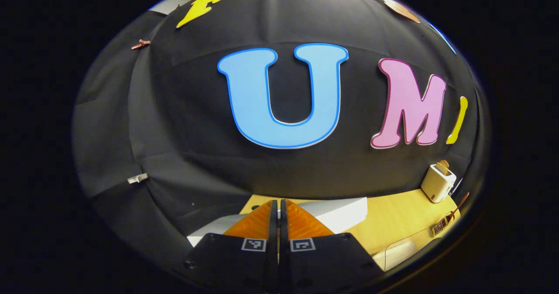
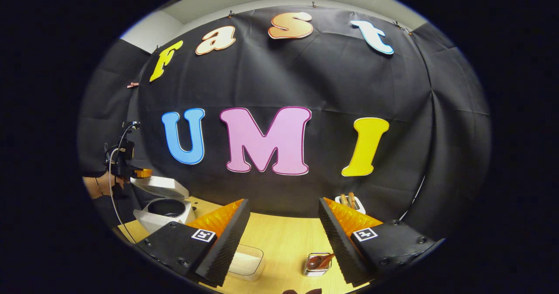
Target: Close the left gripper, press the button to open the rice cooker; take a wooden spoon from the chopstick holder with the right hand, scoop a spoonful of rice and pour it into the rice cooker, then put the wooden spoon back into the chopstick holder.
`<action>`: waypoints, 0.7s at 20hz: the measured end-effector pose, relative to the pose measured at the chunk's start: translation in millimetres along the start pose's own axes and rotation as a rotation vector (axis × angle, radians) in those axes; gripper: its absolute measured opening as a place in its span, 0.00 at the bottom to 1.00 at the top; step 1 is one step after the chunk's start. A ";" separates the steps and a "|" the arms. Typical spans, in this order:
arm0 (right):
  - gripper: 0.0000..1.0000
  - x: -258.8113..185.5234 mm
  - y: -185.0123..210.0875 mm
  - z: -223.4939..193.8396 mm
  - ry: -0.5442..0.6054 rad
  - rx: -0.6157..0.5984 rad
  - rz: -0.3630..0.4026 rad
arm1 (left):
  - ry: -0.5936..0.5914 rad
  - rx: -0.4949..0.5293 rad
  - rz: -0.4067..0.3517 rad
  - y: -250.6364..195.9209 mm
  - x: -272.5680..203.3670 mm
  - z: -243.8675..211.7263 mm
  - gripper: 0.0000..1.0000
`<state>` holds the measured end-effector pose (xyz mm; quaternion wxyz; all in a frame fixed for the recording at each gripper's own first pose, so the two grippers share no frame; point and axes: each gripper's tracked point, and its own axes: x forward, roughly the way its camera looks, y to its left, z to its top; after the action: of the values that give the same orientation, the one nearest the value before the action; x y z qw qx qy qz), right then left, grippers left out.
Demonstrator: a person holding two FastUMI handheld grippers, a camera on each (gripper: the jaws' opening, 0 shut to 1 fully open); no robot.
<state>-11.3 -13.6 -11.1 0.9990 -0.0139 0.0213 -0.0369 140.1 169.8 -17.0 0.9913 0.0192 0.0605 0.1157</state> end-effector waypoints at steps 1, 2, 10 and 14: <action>0.98 -0.6 -0.5 0.7 0.000 -0.002 -0.004 | -0.020 0.003 0.005 3.8 2.6 7.5 0.06; 0.98 -1.7 -0.9 0.8 0.000 -0.003 -0.007 | -0.044 0.007 0.010 8.0 4.0 17.3 0.06; 0.98 -8.7 2.4 3.9 -0.001 -0.012 -0.021 | -0.162 0.012 0.049 30.6 -1.7 55.4 0.05; 0.98 -9.0 0.0 -2.6 0.009 0.002 -0.029 | -0.161 -0.035 0.035 29.2 -15.2 51.4 0.05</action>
<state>-20.4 -13.0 -13.3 0.9983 -0.0130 0.0255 -0.0514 125.2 193.4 37.3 0.9909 0.0120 -0.0219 0.1322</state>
